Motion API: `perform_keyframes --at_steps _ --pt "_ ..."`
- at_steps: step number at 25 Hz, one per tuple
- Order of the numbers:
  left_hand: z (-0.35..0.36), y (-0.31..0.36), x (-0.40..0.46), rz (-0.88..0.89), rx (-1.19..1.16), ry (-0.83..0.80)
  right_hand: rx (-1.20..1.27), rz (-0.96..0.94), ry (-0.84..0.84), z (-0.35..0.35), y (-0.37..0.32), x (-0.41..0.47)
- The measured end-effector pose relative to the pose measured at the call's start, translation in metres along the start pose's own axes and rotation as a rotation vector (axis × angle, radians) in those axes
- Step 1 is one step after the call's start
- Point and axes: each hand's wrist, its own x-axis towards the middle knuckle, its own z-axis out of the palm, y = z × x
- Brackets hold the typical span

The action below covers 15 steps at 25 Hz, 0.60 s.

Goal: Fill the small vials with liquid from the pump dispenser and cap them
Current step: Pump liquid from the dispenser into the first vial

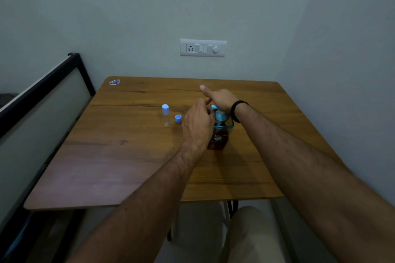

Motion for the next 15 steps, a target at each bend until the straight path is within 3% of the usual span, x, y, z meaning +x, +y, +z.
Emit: perform_keyframes --at_steps 2,6,11,15 --pt "-0.002 0.001 0.0 0.005 -0.025 -0.001 -0.051 -0.043 0.05 0.001 0.0 0.005" --pt "-0.003 0.002 0.0 -0.013 -0.012 0.007 -0.006 0.037 -0.107 -0.006 -0.004 -0.003" --pt "-0.003 0.001 -0.001 0.011 -0.008 0.005 -0.108 -0.058 0.057 0.001 -0.002 0.003" --pt "-0.004 0.003 -0.001 -0.001 -0.009 0.0 -0.031 0.026 -0.099 -0.007 -0.005 -0.005"
